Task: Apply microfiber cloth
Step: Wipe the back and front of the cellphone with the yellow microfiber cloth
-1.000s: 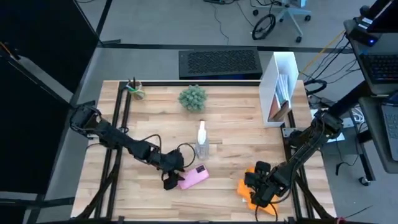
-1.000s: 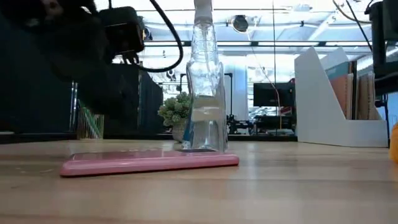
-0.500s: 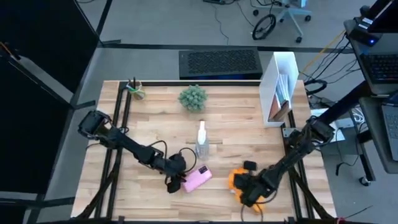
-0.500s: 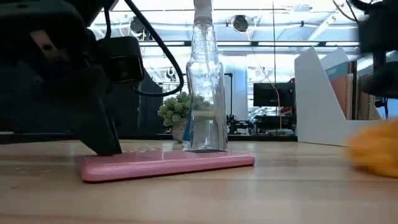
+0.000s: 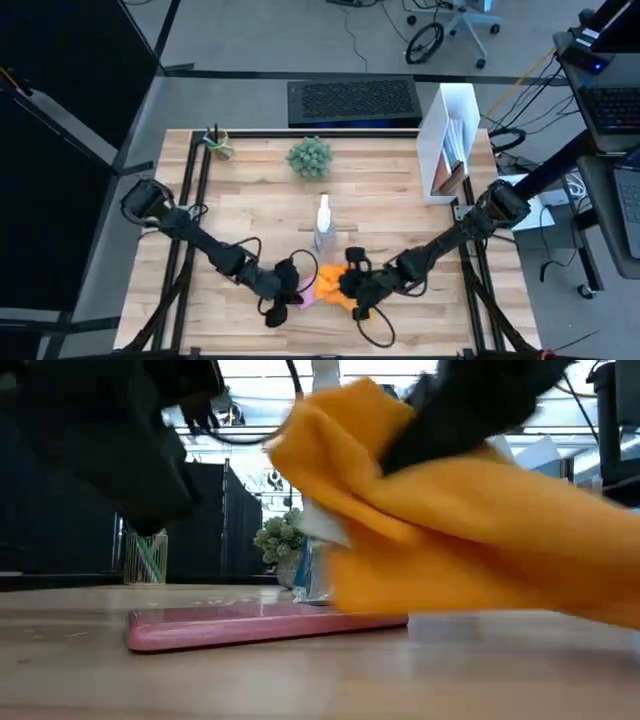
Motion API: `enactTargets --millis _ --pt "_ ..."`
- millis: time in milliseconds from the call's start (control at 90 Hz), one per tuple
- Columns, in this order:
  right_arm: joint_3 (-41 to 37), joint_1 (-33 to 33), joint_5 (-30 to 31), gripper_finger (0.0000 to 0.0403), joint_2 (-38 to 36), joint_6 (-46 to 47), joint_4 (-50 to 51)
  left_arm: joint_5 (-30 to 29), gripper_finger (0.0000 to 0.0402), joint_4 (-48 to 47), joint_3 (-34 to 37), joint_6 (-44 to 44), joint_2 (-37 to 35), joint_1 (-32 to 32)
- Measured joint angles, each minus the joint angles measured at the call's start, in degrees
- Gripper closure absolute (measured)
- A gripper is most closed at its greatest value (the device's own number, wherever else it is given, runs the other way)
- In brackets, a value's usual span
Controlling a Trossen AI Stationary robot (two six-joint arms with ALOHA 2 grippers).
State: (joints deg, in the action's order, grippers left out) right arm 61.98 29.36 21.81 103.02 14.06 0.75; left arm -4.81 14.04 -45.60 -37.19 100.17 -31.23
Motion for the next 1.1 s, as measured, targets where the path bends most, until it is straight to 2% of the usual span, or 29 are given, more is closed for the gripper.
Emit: enactTargets --millis 189,511,678,900,1100 --pt "0.0 -2.7 -5.7 0.0398 5.5 -1.5 -9.6 0.2 0.0396 3.1 -0.2 -1.7 6.2 0.4" --pt "0.2 -4.8 -5.5 0.0398 16.6 1.8 -20.7 -0.3 0.0396 4.5 -0.2 -3.9 8.6 0.5" --pt "0.7 -4.8 -5.4 0.0398 16.5 6.2 -13.3 -0.3 0.0396 5.2 -0.2 -3.0 8.8 0.4" --pt "0.4 -4.1 -4.3 0.0398 12.3 6.4 0.2 -0.3 0.0396 5.2 -0.1 -2.9 8.8 0.2" --pt "0.0 -4.1 -2.9 0.0392 8.0 7.4 8.4 -0.2 0.0395 5.2 -0.1 -2.9 8.8 0.2"
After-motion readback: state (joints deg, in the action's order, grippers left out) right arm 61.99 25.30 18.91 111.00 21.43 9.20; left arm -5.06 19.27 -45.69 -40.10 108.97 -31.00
